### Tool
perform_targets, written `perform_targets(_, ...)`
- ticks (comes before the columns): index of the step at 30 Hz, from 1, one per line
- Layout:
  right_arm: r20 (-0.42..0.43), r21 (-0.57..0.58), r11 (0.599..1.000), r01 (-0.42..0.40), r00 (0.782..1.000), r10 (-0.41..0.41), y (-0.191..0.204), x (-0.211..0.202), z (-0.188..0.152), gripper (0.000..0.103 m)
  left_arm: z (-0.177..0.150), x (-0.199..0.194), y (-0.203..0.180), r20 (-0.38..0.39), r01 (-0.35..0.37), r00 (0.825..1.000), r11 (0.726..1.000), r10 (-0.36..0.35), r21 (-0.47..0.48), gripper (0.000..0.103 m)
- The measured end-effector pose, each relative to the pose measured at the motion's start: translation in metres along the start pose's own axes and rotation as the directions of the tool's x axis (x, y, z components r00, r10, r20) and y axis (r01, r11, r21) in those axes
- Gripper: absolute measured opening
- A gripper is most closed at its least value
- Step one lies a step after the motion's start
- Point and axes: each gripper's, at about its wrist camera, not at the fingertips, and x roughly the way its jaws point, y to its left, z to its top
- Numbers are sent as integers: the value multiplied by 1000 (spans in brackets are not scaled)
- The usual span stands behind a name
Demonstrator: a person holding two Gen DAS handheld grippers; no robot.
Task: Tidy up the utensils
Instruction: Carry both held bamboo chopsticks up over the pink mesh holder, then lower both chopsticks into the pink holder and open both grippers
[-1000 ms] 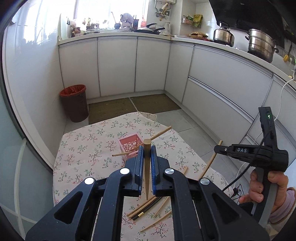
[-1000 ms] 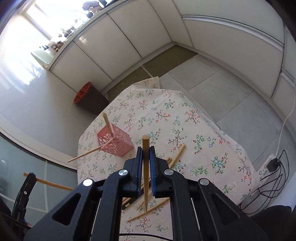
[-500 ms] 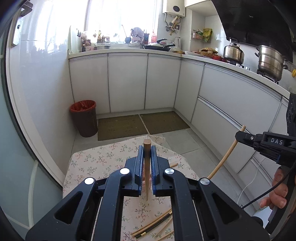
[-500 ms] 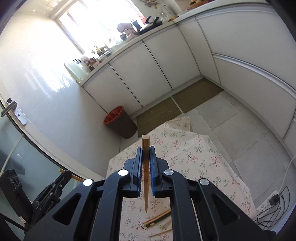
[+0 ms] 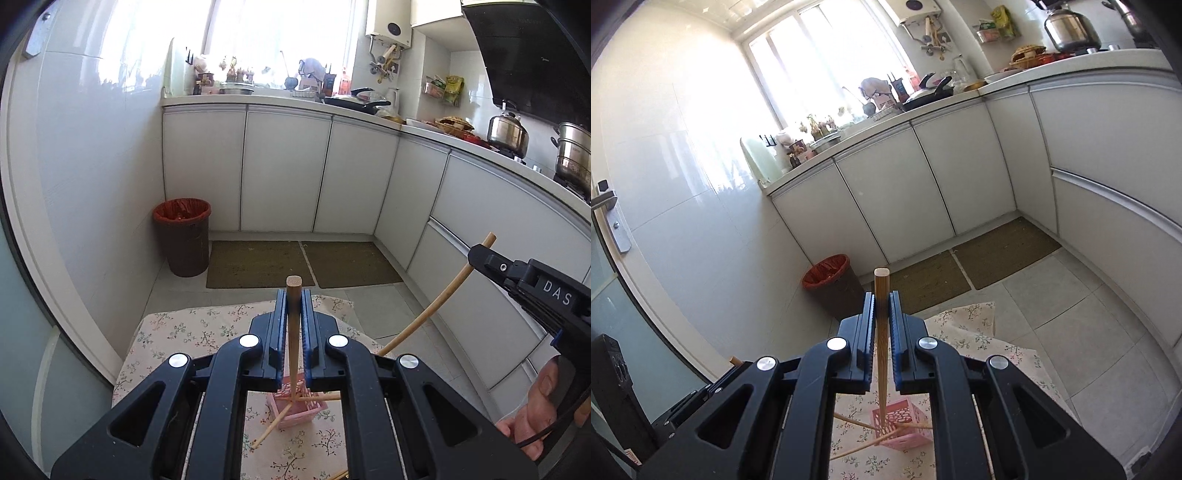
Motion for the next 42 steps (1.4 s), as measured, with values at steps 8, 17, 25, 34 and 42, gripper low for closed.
perform_targets(8, -27, -44, 999, 18, 999, -19, -3, 48, -26, 8, -32, 42, 23, -53, 42, 998, 996, -46, -74, 17)
perform_targets(17, -42, -79, 996, 39, 998, -42, -3, 71, -43, 8, -29, 14, 64, 52, 54, 998, 966, -42, -254, 25)
perform_targets(25, -58, -117, 992, 39, 997, -46, 3, 95, -70, 8, -24, 0, 83, 88, 40, 996, 950, -13, -311, 29)
perform_targets(34, -48, -167, 985, 35, 998, -43, 15, 82, -72, 11, -28, 1, 78, 76, -43, 995, 966, 65, -256, 38)
perform_targets(42, -16, -193, 979, 66, 997, -71, 6, 36, -65, 28, -32, -7, 60, 66, -69, 994, 978, 83, -196, 49)
